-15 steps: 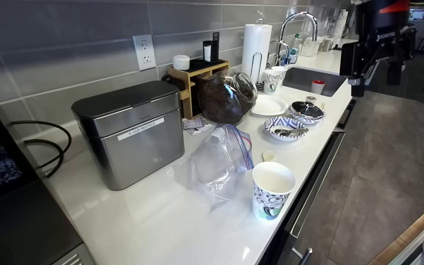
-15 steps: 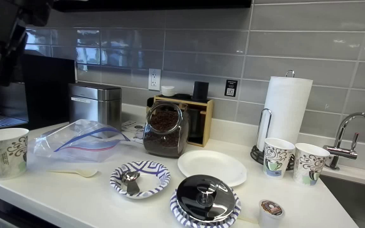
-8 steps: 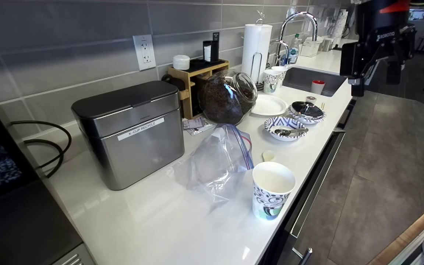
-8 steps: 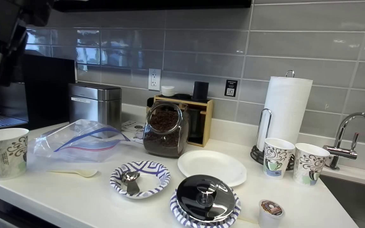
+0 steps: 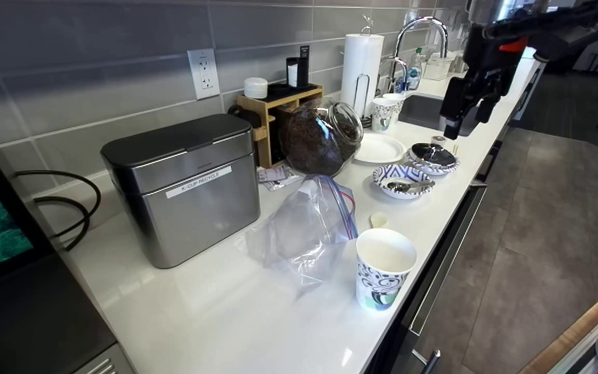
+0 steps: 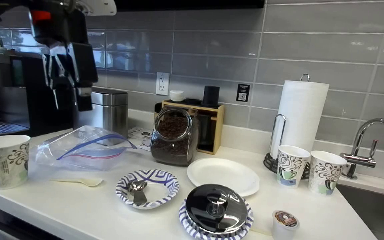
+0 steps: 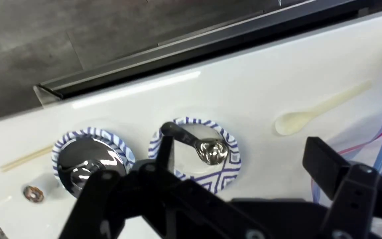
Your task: Place the spoon in the coffee container
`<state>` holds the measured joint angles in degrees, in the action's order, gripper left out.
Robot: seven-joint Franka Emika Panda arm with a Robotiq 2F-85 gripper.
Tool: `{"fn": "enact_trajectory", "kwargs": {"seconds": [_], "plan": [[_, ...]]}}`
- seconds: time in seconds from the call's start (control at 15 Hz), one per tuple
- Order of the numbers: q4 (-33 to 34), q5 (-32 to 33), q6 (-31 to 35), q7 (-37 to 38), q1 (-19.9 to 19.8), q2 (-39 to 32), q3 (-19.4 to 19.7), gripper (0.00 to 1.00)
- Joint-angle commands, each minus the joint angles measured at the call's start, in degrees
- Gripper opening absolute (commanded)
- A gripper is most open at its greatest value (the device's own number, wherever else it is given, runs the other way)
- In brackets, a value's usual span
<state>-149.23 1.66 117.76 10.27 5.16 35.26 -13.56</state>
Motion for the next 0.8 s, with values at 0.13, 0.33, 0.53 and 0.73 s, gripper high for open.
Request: {"fn": "enact_trajectory", "kwargs": {"seconds": [0.13, 0.33, 0.53, 0.73], "plan": [[-9.40, -2.99, 21.62, -15.37, 5.21, -0.83, 8.54, 1.00], [-8.65, -6.26, 26.17, -26.92, 8.88, -4.95, 15.22, 1.00], [-8.58, -5.86, 24.10, -27.36, 7.63, -4.06, 15.06, 1.00], [-8.49, -7.05, 24.09, -30.96, 8.40, -5.71, 16.90, 1.00]]}}
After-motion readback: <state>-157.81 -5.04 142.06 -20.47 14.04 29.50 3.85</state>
